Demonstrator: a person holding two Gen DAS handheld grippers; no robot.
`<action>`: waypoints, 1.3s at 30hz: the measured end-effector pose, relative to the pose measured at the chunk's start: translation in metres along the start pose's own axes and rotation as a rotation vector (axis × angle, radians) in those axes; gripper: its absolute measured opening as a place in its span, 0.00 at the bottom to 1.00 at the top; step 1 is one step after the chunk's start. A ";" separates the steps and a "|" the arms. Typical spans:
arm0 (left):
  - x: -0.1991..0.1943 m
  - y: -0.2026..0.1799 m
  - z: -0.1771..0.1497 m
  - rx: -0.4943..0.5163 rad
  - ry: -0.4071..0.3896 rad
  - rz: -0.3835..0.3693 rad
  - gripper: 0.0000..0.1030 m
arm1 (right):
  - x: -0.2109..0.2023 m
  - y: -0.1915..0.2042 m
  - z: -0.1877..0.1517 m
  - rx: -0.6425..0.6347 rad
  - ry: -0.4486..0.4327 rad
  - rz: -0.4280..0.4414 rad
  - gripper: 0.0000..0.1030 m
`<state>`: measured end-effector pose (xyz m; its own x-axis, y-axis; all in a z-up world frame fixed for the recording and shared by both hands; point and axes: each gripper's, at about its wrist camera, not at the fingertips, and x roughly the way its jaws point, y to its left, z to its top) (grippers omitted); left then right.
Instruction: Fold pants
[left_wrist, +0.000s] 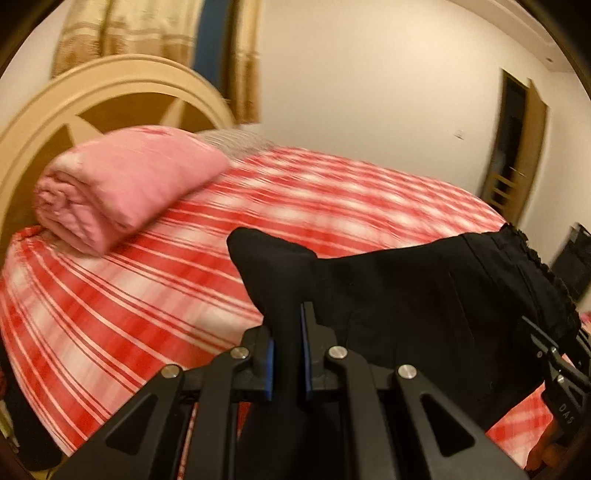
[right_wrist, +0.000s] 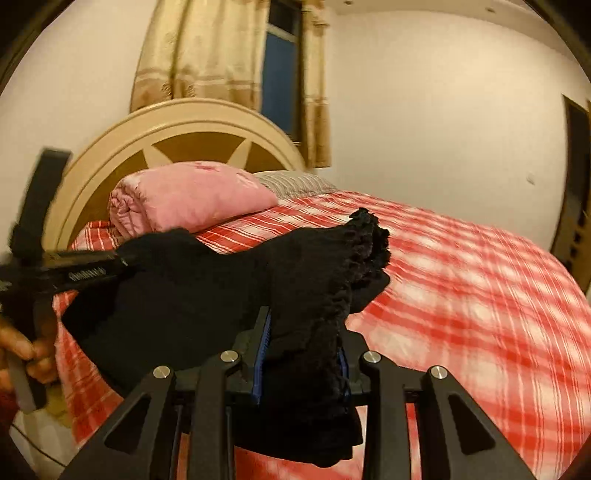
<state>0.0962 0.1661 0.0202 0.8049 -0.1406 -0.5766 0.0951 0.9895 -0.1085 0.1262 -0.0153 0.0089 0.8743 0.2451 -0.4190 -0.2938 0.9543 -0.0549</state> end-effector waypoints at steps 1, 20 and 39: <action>0.005 0.008 0.005 -0.008 -0.011 0.022 0.12 | 0.018 0.002 0.003 -0.013 0.006 0.005 0.30; 0.114 0.080 -0.049 -0.083 0.196 0.238 0.57 | 0.165 -0.041 -0.052 0.168 0.315 0.147 0.63; 0.081 0.053 -0.075 -0.034 0.204 0.297 0.74 | 0.115 0.004 -0.068 0.165 0.314 0.007 0.17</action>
<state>0.1230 0.2046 -0.0928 0.6609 0.1462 -0.7361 -0.1480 0.9870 0.0632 0.1990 0.0052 -0.1014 0.7038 0.2113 -0.6783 -0.2100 0.9739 0.0855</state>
